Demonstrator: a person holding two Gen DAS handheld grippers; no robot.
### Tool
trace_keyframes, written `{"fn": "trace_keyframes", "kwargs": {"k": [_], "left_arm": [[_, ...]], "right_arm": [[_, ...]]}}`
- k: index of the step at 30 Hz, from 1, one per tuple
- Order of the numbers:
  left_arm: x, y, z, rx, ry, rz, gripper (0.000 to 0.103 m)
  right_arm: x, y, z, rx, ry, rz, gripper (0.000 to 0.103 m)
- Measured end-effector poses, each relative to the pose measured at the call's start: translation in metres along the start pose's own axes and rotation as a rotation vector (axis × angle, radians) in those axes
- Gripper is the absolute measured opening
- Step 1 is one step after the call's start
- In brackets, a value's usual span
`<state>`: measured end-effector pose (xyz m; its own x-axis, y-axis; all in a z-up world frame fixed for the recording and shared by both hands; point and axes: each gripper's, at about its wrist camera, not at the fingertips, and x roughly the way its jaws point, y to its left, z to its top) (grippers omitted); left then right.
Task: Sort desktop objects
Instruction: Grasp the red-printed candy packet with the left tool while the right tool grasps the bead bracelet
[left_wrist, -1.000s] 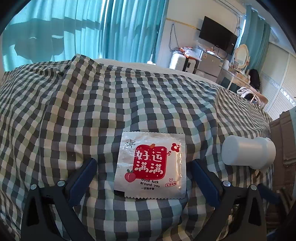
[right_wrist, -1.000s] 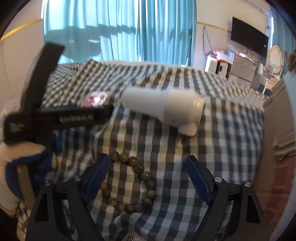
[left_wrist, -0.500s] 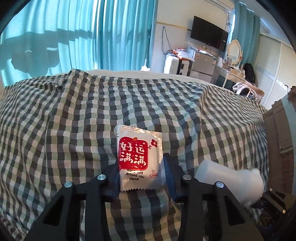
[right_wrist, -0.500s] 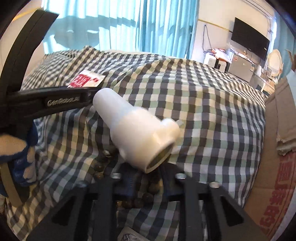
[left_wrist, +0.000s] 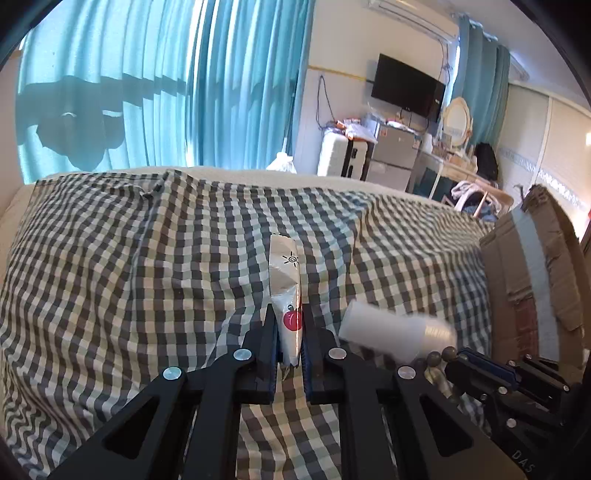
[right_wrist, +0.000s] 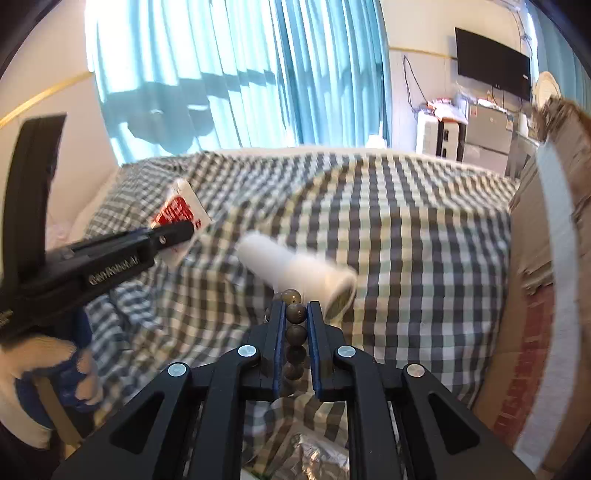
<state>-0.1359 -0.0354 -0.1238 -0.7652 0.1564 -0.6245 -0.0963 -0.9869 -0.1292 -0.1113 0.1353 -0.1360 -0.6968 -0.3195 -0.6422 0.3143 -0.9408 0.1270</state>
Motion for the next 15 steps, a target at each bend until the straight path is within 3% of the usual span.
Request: {"fn": "trace_keyframes", "kwargs": {"k": [8, 15], "left_arm": [[-0.058, -0.009, 0.006, 0.026, -0.090, 0.012, 0.010], [-0.119, -0.032, 0.013, 0.052, -0.224, 0.068, 0.010]], "right_arm": [[-0.050, 0.005, 0.013, 0.025, -0.113, 0.001, 0.011], [-0.106, 0.017, 0.019, 0.008, -0.222, 0.000, 0.011]]}}
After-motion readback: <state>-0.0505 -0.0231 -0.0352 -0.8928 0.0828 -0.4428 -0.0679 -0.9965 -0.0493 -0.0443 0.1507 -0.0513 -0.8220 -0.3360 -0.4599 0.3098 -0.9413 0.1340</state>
